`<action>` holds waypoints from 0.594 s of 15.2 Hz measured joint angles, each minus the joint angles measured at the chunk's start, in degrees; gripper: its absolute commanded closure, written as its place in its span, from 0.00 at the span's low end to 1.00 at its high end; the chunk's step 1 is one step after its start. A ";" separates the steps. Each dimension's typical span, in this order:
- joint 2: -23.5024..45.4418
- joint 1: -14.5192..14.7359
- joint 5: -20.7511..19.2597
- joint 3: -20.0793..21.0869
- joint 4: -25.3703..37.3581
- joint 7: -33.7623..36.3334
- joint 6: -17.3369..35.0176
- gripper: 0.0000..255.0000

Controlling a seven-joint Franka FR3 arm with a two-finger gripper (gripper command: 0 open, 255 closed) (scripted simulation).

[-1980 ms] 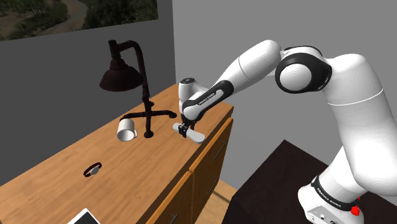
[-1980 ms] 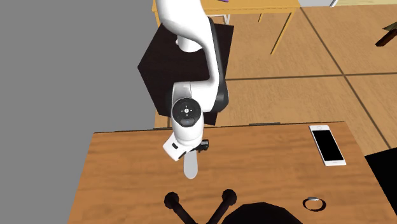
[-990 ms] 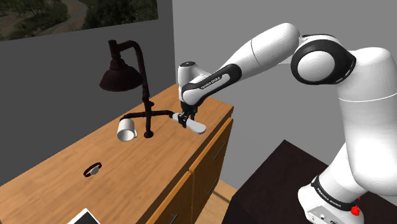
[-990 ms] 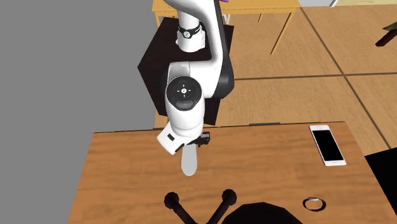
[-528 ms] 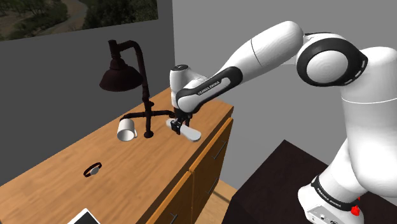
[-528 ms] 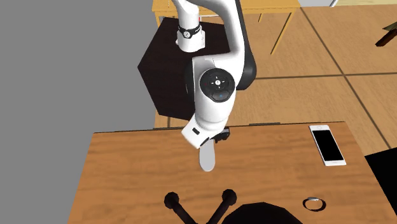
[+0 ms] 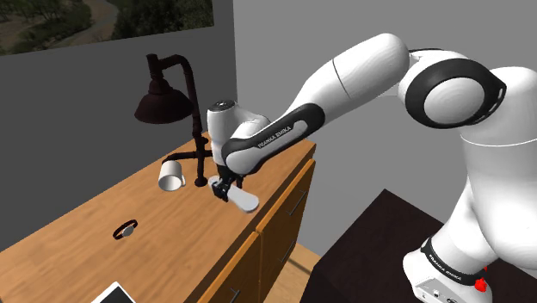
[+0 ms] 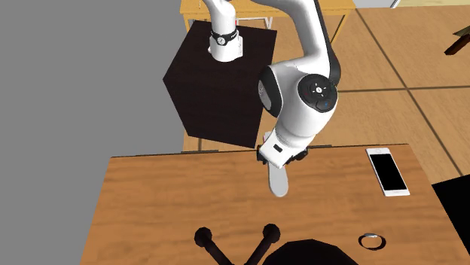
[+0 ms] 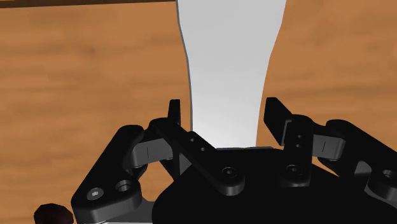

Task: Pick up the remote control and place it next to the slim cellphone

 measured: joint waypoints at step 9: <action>4.38 8.92 -1.25 1.52 7.32 10.26 -3.25 1.00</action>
